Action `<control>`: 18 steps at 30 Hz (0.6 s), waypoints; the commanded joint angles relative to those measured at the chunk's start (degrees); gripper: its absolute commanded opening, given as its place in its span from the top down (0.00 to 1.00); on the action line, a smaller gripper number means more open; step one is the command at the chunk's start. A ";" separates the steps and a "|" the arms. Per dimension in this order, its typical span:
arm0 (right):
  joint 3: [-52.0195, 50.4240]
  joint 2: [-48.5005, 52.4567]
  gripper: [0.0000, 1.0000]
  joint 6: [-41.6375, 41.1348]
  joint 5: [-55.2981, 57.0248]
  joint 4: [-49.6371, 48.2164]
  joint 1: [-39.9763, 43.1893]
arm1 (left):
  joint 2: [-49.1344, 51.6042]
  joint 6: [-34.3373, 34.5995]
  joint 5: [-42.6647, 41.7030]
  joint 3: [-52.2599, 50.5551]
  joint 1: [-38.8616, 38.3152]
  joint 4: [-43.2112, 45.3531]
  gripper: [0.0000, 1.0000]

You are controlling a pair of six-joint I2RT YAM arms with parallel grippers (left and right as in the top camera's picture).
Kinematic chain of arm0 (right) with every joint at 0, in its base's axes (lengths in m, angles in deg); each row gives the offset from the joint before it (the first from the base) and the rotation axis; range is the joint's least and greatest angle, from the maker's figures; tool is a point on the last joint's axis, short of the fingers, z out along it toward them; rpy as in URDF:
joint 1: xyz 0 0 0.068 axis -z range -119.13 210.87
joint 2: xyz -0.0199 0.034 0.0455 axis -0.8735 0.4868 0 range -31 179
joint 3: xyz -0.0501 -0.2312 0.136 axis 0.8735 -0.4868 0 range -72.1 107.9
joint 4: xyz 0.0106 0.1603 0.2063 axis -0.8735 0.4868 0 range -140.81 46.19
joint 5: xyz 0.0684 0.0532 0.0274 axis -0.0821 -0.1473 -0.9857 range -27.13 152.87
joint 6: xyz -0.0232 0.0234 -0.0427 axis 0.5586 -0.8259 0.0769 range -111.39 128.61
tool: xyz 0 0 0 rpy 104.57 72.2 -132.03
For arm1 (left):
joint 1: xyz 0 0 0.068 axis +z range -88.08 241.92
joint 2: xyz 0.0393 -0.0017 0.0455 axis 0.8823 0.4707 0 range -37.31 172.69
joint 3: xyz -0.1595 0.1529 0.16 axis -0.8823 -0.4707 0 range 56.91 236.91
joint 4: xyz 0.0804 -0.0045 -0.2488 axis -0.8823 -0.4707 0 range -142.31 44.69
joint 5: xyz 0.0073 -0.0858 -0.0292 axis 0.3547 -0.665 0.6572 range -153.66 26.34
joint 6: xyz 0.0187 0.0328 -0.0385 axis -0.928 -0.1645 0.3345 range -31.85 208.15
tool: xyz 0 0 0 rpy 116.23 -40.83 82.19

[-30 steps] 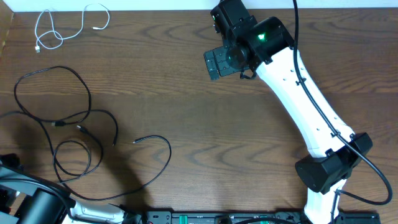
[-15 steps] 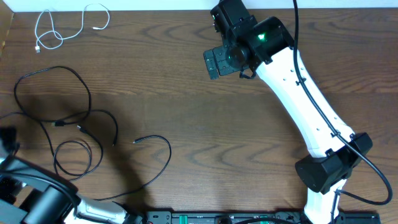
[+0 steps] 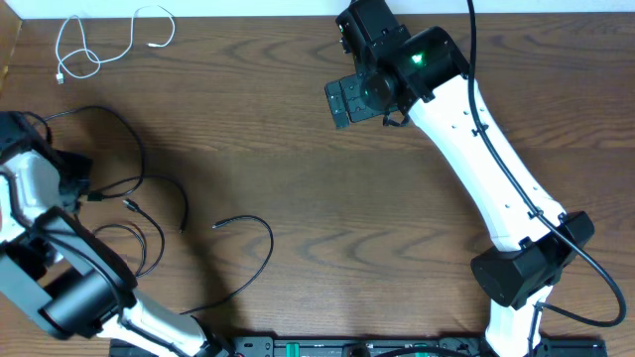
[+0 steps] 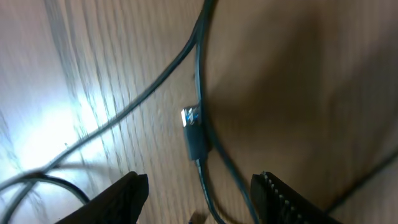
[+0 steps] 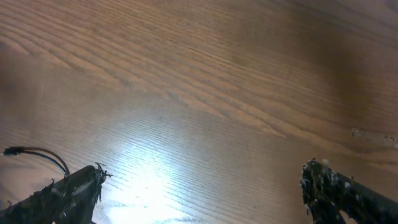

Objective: Untangle cables
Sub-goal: 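Move the left gripper up over the left cable loops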

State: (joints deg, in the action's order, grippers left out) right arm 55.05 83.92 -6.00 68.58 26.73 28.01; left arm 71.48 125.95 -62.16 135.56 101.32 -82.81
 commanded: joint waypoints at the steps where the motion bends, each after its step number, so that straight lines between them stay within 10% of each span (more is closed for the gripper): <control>1: -0.15 0.52 0.01 -0.13 -0.35 0.02 0.20 | 3.37 5.44 -1.84 -0.22 -0.76 -0.22 0.41; 18: -0.15 0.52 0.01 -0.15 -0.37 0.04 0.20 | 11.76 6.03 -5.60 -0.22 -2.62 4.22 0.43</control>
State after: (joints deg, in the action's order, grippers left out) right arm 55.05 83.92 -6.00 68.43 26.71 28.01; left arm 79.92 131.59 -67.38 135.54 98.78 -79.20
